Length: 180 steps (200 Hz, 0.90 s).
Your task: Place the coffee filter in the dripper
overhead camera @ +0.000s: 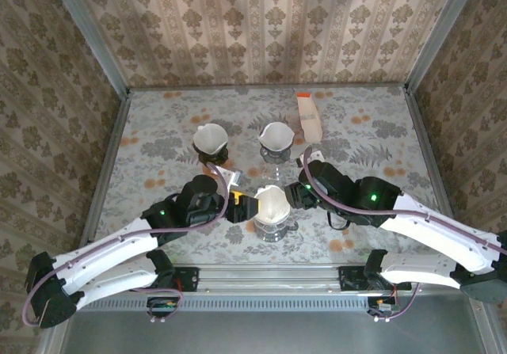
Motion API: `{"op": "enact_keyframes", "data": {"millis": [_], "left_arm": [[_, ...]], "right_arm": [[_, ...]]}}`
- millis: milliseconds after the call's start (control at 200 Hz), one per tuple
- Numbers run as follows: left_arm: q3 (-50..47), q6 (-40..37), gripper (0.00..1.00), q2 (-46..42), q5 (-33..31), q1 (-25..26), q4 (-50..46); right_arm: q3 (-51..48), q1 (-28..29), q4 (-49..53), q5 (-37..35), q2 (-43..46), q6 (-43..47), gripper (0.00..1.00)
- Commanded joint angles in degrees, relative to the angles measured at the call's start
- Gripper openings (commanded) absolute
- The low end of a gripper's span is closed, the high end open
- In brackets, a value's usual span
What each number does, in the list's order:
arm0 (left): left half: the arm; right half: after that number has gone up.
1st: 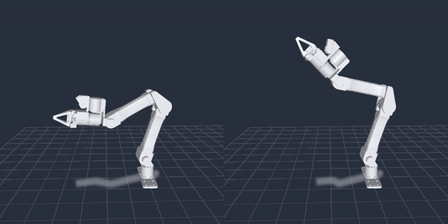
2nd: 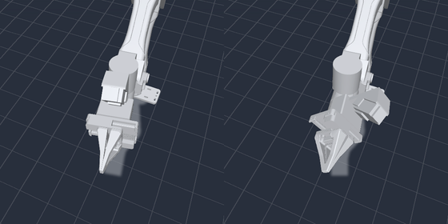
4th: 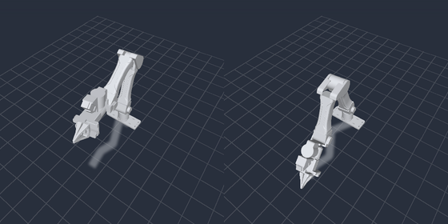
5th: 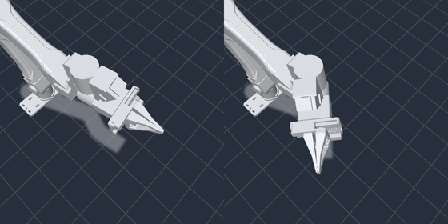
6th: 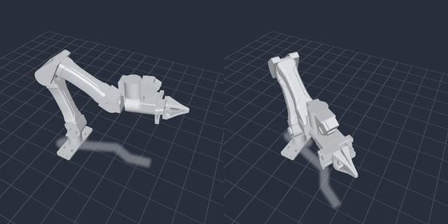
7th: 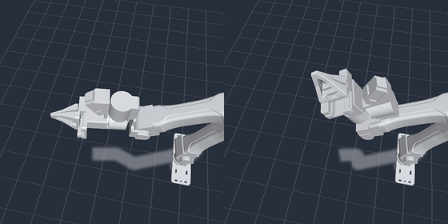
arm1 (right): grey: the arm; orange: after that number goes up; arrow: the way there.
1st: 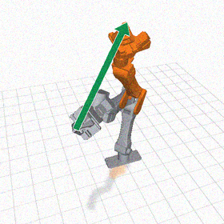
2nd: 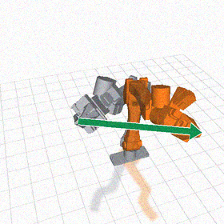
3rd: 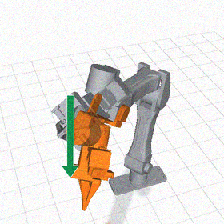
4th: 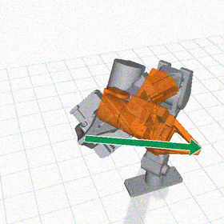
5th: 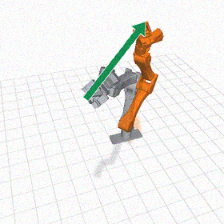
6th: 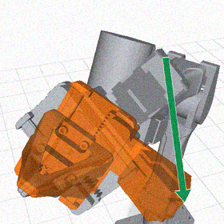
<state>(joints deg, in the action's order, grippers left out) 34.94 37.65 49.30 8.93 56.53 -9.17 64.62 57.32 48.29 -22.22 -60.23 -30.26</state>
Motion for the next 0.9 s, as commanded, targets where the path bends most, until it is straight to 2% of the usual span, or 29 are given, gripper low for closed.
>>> {"op": "enact_keyframes", "data": {"millis": [0, 95, 115, 135, 165, 260, 320, 440, 525, 585, 645, 765, 895], "left_arm": [[2.2, -0.5, 0.7, -2.1, -1.8, -0.2, -1.5], [3.9, -1.6, 0.81, -3.8, -3.7, -0.3, -3.5], [4.3, -2.0, 0.96, -4.2, -4.1, -0.3, -4.0], [4.8, -2.5, 1.0, -4.7, -4.8, -0.4, -4.7], [5.6, -3.1, 1.0, -5.3, -6.1, -0.6, -6.0], [8.4, -4.7, 1.0, -7.4, -10.9, -1.6, -10.7], [9.7, -5.8, 1.0, -9.0, -14.1, -2.6, -12.8], [11.0, -10.9, 1.0, -12.7, -22.7, -4.2, -15.3], [12.4, -14.5, 1.0, -14.7, -33.4, -5.4, -18.1], [11.1, -18.8, 1.0, -16.4, -40.0, -6.2, -16.1], [9.3, -22.7, 1.0, -18.0, -44.1, -7.7, -13.5], [6.2, -28.1, 1.0, -19.3, -46.8, -13.3, -9.0], [5.1, -25.9, 1.0, -16.8, -44.0, -24.0, -9.3]], "right_arm": [[0.4, 0.2, -1.2, -2.7, 1.6, -0.4, 0.71], [0.0, 0.2, -2.5, -3.4, 2.4, 0.0, 0.72], [-0.1, 0.2, -2.9, -3.5, 2.5, 0.2, 0.74], [-0.1, 0.2, -3.2, -3.7, 2.7, 0.2, 0.77], [-0.3, 0.2, -3.6, -4.1, 2.9, 0.3, 0.81], [-1.3, 0.1, -5.9, -5.8, 3.8, 0.4, 0.84], [-2.7, 0.1, -8.2, -6.9, 4.5, 0.5, 0.94], [-6.2, 0.2, -14.1, -8.9, 6.2, 1.6, 0.96], [-8.3, 0.2, -17.0, -12.1, 7.3, 1.2, 0.98], [-10.2, 0.2, -19.4, -14.3, 8.2, 0.5, 1.0], [-12.2, 0.1, -21.6, -14.8, 9.3, 1.2, 1.0], [-15.7, -0.1, -23.8, -16.5, 11.0, 1.7, 1.0], [-18.4, -0.5, -24.5, -17.6, 13.5, 1.4, 1.0]]}}
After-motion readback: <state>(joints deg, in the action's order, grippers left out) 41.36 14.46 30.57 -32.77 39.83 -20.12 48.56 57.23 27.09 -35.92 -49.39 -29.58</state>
